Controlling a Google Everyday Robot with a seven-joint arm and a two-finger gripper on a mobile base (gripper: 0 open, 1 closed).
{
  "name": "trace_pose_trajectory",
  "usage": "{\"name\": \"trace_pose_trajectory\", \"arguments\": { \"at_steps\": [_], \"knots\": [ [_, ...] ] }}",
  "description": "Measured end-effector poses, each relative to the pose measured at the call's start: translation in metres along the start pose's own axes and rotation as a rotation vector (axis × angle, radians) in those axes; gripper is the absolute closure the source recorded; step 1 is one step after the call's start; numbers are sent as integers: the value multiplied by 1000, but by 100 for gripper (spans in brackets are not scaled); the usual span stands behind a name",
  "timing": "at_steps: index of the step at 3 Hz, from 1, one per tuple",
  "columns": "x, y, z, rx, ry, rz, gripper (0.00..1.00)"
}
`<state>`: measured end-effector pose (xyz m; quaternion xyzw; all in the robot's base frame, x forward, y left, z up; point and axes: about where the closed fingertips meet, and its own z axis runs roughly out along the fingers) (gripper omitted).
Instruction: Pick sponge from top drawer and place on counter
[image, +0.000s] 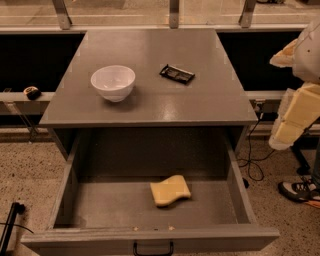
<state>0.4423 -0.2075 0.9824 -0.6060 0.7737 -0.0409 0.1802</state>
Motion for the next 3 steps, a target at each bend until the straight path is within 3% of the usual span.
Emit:
{"name": "trace_pose_trajectory", "arguments": {
  "at_steps": [1, 2, 3],
  "knots": [
    [-36, 7, 39, -2, 4, -95, 0],
    [-61, 24, 106, -53, 32, -177, 0],
    [-73, 43, 165, -113, 22, -257, 0]
  ]
}}
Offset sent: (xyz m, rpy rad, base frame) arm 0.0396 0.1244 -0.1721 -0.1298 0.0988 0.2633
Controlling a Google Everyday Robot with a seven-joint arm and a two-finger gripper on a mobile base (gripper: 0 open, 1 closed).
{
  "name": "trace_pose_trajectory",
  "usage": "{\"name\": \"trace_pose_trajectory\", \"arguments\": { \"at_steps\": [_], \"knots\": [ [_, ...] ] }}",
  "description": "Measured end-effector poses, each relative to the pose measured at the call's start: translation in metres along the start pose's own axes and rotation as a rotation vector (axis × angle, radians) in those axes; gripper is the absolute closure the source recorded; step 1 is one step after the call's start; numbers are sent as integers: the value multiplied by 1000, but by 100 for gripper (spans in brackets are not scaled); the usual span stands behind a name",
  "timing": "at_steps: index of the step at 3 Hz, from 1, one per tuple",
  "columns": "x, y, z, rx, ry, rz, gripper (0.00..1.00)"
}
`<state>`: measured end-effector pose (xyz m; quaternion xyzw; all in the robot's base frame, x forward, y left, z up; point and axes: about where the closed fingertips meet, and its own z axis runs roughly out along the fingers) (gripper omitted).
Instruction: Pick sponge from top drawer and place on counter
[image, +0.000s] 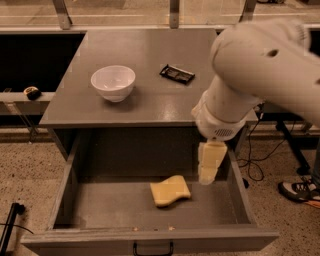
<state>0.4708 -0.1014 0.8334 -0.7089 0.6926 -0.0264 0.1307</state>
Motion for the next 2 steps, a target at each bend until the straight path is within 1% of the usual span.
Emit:
{"name": "trace_pose_trajectory", "arguments": {
  "at_steps": [1, 2],
  "knots": [
    [0, 1, 4, -2, 0, -1, 0],
    [-3, 2, 8, 4, 18, -35, 0]
  ]
}}
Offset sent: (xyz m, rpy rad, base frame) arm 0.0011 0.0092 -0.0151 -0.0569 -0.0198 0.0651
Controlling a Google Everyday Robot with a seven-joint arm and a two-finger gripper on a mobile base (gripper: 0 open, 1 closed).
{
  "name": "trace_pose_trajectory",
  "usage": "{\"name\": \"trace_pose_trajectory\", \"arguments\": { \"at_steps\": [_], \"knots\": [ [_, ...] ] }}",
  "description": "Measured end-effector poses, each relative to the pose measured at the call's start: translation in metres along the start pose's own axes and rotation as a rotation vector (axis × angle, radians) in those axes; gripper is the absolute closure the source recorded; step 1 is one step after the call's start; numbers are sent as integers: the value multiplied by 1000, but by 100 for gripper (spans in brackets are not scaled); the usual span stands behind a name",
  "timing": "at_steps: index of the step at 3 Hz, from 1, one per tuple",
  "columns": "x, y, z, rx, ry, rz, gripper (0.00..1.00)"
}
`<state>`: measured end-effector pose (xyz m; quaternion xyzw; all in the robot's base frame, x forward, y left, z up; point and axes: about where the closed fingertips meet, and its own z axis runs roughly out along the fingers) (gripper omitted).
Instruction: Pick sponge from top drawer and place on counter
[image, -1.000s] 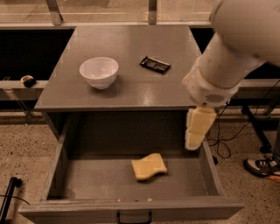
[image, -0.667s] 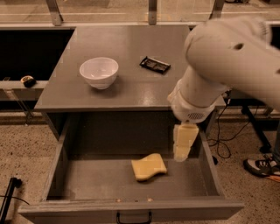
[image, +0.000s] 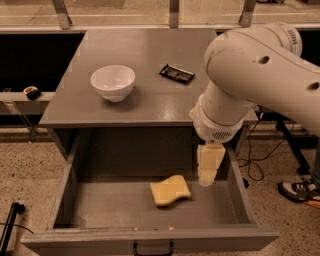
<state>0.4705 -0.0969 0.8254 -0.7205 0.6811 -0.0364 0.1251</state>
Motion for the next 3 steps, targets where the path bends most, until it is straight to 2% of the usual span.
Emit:
{"name": "trace_pose_trajectory", "arguments": {
  "at_steps": [1, 2, 3],
  "knots": [
    [-13, 8, 18, 13, 10, -130, 0],
    [-27, 21, 44, -2, 37, -329, 0],
    [-40, 33, 59, -8, -4, -528, 0]
  ]
}}
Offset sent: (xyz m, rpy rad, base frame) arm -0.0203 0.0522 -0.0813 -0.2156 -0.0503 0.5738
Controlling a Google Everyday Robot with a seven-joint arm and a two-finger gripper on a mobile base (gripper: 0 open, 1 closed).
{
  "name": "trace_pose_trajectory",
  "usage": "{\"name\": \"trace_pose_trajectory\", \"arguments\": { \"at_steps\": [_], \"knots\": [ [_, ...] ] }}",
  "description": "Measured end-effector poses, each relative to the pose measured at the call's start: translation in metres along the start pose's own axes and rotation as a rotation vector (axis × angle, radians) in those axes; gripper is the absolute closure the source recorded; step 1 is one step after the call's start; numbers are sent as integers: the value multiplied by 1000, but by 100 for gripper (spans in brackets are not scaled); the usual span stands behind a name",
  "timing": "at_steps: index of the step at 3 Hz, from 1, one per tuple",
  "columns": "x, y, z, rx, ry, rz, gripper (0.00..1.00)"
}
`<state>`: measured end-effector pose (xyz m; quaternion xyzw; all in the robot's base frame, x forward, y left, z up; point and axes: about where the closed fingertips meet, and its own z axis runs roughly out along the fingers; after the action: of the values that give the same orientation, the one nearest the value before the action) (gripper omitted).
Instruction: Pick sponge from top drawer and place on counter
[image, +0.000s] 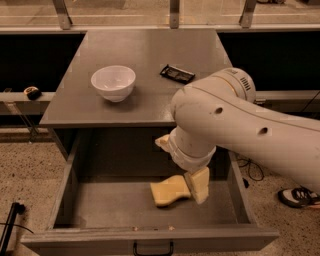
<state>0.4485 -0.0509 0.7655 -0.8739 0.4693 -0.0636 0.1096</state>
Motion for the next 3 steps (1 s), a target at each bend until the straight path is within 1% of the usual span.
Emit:
{"name": "trace_pose_trajectory", "arguments": {
  "at_steps": [1, 2, 3],
  "knots": [
    [0, 0, -1, 0, 2, -34, 0],
    [3, -8, 21, -12, 9, 12, 0],
    [14, -14, 53, -25, 6, 102, 0]
  ]
}}
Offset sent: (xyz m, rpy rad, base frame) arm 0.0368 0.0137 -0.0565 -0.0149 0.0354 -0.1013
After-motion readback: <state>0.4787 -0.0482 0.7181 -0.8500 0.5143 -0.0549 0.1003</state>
